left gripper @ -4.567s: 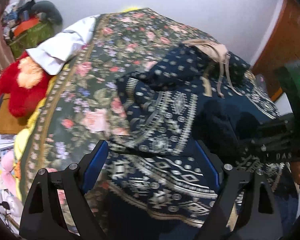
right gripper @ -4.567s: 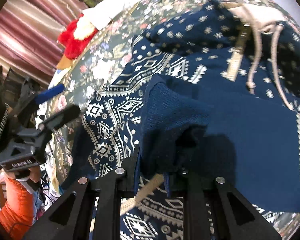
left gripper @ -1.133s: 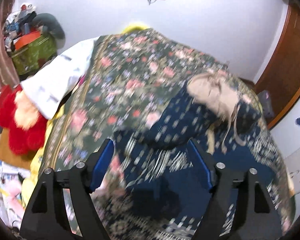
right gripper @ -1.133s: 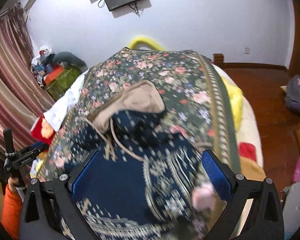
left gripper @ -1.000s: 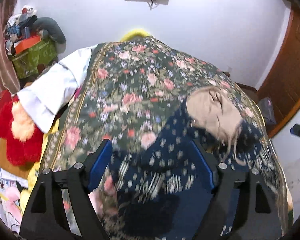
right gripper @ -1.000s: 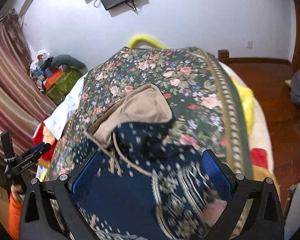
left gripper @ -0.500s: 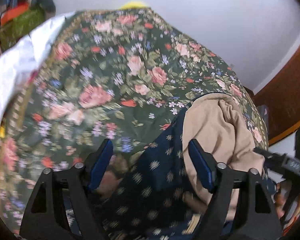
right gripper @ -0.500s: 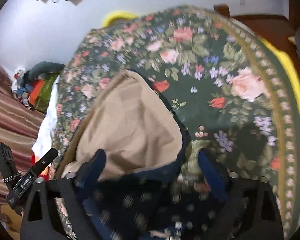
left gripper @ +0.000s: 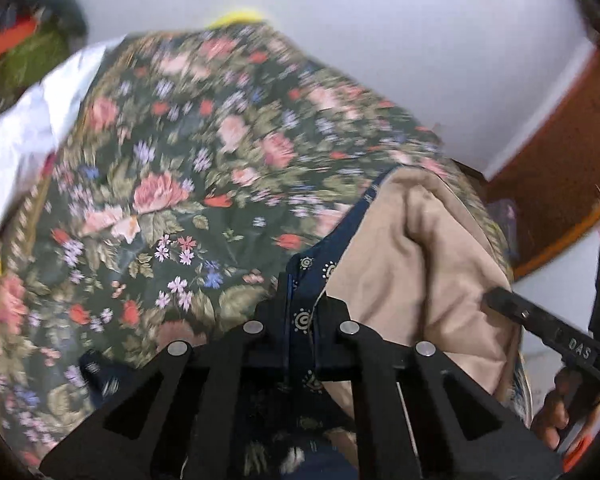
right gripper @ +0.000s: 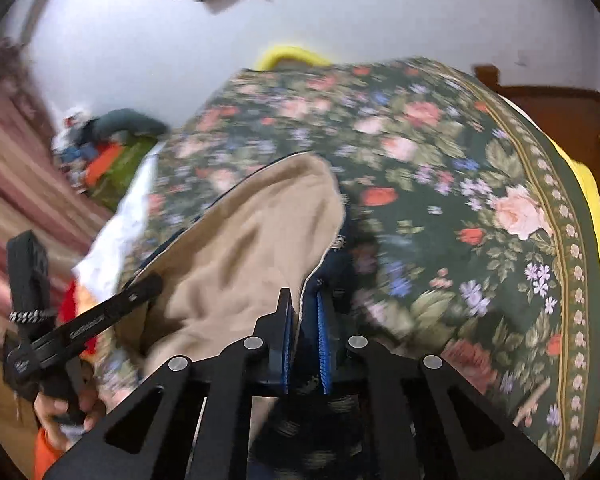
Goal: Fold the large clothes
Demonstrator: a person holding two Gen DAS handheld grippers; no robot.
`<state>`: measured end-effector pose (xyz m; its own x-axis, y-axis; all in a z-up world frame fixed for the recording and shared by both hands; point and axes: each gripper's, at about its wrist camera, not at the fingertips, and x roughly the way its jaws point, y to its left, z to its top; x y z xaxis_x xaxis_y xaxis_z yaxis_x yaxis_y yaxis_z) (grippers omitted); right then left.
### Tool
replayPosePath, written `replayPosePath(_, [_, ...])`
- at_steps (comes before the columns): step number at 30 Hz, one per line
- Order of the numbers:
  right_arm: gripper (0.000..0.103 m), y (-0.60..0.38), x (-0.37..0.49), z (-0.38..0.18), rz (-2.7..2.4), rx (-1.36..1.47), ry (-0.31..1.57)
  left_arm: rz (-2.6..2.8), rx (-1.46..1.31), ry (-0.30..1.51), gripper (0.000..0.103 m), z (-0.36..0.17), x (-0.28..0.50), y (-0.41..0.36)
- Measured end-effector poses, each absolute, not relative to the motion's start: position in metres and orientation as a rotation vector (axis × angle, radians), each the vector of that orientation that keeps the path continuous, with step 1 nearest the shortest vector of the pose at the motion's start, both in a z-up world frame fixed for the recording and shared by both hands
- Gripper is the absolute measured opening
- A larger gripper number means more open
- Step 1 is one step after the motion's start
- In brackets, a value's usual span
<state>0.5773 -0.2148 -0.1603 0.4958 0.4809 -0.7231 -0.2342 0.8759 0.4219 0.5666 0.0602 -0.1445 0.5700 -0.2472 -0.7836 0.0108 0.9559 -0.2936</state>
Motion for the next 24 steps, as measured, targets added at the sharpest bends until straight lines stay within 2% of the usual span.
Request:
replayPosePath(4, [0.008,-0.200,0.522,-0.130,0.531,0.198,0.930,-0.227,-0.184,0.949,0.008,-0.123,0.517,0.049])
replayPosePath(8, [0.008,-0.196,0.468,-0.125,0.590,0.158,0.939,-0.274,-0.170,1.000,0.008,-0.130,0.466,0.047])
replayPosePath(18, [0.008,-0.202,0.360,-0.174,0.588,0.042,1.052,-0.216,-0.115,1.173,0.008,-0.201,0.373,0.060])
replayPosePath(24, [0.009,-0.212,0.328,-0.198,0.546,-0.007,1.159,-0.155,-0.094,1.204,0.008,-0.211,0.338,0.079])
